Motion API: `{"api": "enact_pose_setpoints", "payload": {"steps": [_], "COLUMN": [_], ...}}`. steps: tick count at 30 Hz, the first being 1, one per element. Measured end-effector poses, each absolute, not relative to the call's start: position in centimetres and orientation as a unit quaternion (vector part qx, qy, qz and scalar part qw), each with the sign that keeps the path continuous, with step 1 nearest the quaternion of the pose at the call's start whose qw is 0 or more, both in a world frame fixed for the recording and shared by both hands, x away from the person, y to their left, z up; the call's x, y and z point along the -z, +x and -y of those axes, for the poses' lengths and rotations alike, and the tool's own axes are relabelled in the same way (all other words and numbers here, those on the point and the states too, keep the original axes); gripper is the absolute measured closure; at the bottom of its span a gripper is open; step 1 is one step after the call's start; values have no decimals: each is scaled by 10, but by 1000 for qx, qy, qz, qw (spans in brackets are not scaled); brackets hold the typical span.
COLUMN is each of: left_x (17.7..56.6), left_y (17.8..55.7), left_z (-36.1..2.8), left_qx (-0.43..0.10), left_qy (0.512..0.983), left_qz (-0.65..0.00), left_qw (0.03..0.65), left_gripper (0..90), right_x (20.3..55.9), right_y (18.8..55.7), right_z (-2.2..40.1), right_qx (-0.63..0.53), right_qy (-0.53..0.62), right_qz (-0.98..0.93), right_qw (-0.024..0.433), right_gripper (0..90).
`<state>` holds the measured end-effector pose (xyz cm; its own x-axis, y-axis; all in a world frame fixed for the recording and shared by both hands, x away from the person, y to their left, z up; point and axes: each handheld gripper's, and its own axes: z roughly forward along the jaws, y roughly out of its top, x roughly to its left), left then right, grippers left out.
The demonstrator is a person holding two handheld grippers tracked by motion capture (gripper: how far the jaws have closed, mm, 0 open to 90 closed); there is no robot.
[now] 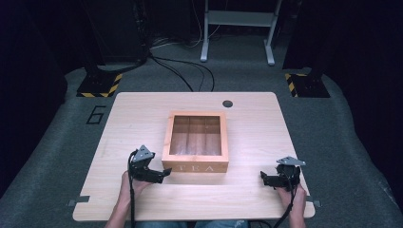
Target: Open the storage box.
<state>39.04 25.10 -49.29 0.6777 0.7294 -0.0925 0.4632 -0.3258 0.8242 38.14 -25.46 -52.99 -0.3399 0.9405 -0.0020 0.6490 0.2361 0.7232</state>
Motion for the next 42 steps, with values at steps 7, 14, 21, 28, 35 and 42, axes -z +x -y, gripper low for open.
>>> {"api": "enact_pose_setpoints", "payload": {"steps": [7, 14, 21, 28, 35, 42], "left_x": [491, 491, 491, 491, 492, 491], "left_y": [390, 390, 387, 387, 389, 387], "left_z": [-250, -248, -250, -250, -251, -250], "left_qx": [-153, -157, -159, -160, -161, -165], "left_qy": [793, 792, 787, 789, 796, 795], "left_qz": [-362, -350, -348, -347, -343, -342], "left_qw": [465, 475, 484, 481, 471, 473], "left_gripper": [245, 340, 381, 386, 386, 390], "right_x": [530, 530, 530, 530, 530, 530], "right_y": [381, 381, 381, 381, 381, 381], "right_z": [255, 255, 254, 254, 254, 254], "right_qx": [-322, -321, -321, -321, -321, -321], "right_qy": [528, 528, 529, 530, 530, 528], "right_qz": [-752, -752, -752, -751, -751, -752], "right_qw": [226, 226, 226, 226, 226, 227], "right_gripper": [11, 11, 11, 11, 12, 12]}}
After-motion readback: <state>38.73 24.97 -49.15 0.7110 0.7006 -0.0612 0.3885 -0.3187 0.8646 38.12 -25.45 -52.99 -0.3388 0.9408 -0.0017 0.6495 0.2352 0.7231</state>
